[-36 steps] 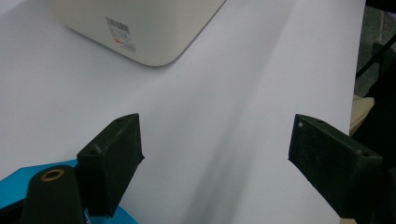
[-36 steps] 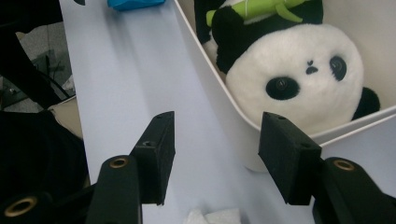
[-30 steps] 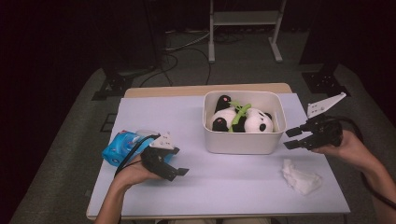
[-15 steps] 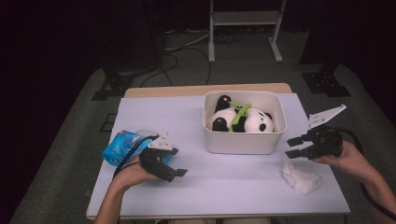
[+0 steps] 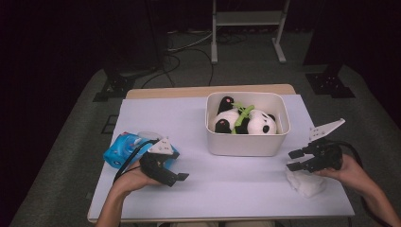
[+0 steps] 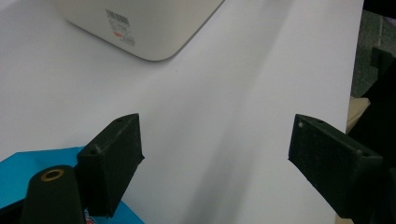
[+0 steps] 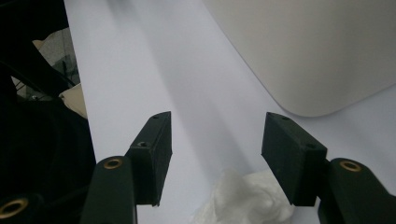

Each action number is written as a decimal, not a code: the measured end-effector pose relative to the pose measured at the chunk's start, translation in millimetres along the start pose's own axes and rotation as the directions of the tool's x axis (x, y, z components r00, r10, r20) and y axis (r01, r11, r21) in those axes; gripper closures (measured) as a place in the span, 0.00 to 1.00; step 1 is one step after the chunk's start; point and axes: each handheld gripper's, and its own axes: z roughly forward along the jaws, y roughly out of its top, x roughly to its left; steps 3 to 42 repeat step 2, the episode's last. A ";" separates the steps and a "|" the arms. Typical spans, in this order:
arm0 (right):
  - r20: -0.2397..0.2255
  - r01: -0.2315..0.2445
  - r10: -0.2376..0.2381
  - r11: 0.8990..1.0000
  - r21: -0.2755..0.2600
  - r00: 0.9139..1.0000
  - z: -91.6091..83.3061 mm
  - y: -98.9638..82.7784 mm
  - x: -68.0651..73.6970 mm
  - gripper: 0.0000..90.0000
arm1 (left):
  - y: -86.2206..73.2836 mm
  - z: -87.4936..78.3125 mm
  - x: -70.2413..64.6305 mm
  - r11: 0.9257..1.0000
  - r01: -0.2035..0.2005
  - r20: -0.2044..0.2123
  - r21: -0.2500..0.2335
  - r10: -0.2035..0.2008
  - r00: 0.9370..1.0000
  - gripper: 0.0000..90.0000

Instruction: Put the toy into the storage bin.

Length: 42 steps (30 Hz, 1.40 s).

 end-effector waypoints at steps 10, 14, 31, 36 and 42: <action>0.001 -0.001 0.001 1.000 -0.002 1.000 1.3 -1.7 -0.3 0.45 | -0.2 0.7 0.3 1.000 0.001 -0.002 -0.006 -0.001 1.000 0.18; 0.001 -0.001 0.001 1.000 -0.002 1.000 1.3 -1.7 -0.3 0.45 | -0.2 0.7 0.3 1.000 0.001 -0.002 -0.006 -0.001 1.000 0.18; 0.001 -0.001 0.001 1.000 -0.002 1.000 1.3 -1.7 -0.3 0.45 | -0.2 0.7 0.3 1.000 0.001 -0.002 -0.006 -0.001 1.000 0.18; 0.001 -0.001 0.001 1.000 -0.002 1.000 1.3 -1.7 -0.3 0.45 | -0.2 0.7 0.3 1.000 0.001 -0.002 -0.006 -0.001 1.000 0.18; 0.001 -0.001 0.001 1.000 -0.002 1.000 1.3 -1.7 -0.3 0.45 | -0.2 0.7 0.3 1.000 0.001 -0.002 -0.006 -0.001 1.000 0.18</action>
